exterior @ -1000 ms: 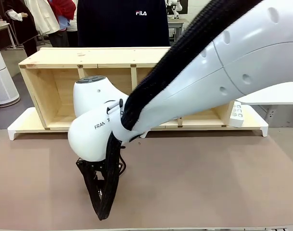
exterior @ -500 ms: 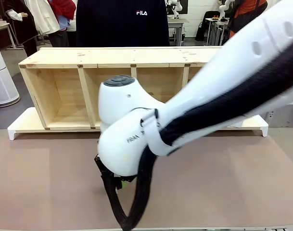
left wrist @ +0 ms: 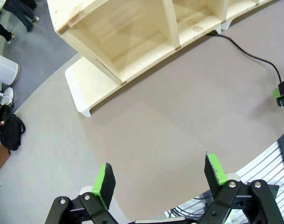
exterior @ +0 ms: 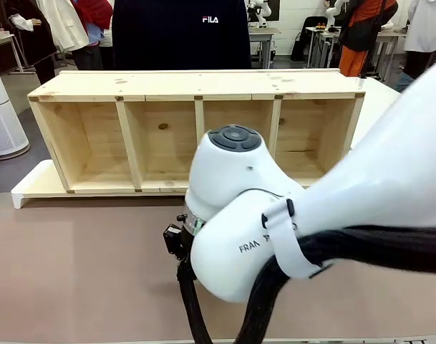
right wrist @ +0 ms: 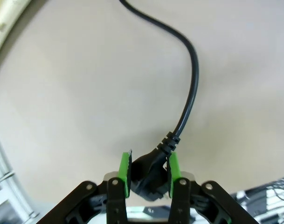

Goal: Perform cable management.
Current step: Pull the grasped Power Cable to the location of the Power Strip.

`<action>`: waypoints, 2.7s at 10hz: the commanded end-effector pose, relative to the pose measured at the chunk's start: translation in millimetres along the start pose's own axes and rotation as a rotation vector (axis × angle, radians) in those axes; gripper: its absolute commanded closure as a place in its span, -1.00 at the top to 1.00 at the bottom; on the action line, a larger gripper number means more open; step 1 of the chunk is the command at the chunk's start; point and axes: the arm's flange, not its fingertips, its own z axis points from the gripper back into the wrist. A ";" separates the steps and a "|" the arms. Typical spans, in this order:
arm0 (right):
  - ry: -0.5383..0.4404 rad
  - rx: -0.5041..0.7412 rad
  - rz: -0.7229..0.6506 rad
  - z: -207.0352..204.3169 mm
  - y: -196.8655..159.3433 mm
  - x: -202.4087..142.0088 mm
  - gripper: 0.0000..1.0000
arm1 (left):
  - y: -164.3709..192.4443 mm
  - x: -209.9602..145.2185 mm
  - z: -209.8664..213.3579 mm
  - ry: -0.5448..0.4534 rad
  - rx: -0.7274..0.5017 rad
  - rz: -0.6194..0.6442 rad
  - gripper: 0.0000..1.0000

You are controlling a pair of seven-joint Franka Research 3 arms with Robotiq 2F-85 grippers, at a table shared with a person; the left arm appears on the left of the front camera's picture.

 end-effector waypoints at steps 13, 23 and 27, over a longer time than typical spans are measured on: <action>-0.056 0.003 0.011 8.5 -14.8 -6.1 -0.22 | -0.5 2.1 -0.2 -0.012 -0.003 0.001 1.00; -0.131 -0.049 -0.378 75.1 -192.5 126.8 -0.22 | -0.5 2.1 -0.2 -0.012 -0.003 0.001 1.00; -0.140 0.010 -0.671 107.1 -280.5 195.1 -0.22 | -0.5 2.1 -0.2 -0.012 -0.003 0.001 1.00</action>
